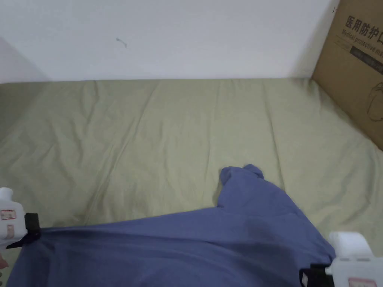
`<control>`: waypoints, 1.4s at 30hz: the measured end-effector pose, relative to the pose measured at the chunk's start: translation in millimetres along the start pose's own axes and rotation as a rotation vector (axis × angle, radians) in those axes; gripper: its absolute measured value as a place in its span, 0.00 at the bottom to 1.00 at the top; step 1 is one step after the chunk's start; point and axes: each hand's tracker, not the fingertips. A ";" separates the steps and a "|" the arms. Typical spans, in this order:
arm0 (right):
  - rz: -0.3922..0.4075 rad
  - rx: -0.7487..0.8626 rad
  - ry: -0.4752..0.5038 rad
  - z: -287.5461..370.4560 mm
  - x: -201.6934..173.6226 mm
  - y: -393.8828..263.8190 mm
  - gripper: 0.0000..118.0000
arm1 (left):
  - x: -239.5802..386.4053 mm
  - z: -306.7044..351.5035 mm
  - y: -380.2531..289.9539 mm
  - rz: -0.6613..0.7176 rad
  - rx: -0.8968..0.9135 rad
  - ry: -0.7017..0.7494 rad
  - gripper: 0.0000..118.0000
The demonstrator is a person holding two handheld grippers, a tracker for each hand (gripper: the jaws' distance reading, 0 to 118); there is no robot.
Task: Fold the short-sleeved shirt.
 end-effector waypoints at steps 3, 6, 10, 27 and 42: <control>-0.029 0.022 0.021 -10.9 14.2 50.5 0.65 | -0.9 12.1 -0.6 0.004 0.011 -0.025 0.02; -0.034 0.027 0.009 -39.9 26.9 99.2 0.76 | 1.3 21.5 -2.7 -0.022 0.029 -0.030 0.02; 0.028 -0.095 -0.118 -98.2 37.8 138.7 0.76 | 1.7 24.4 -1.6 -0.058 0.034 -0.022 0.02; 0.059 -0.142 -0.172 -103.8 18.2 145.3 0.01 | 5.2 54.3 2.5 -0.070 0.063 -0.040 0.02; -0.115 0.271 0.096 121.0 26.4 205.3 0.01 | 40.7 192.7 69.6 -0.170 0.306 -0.043 0.02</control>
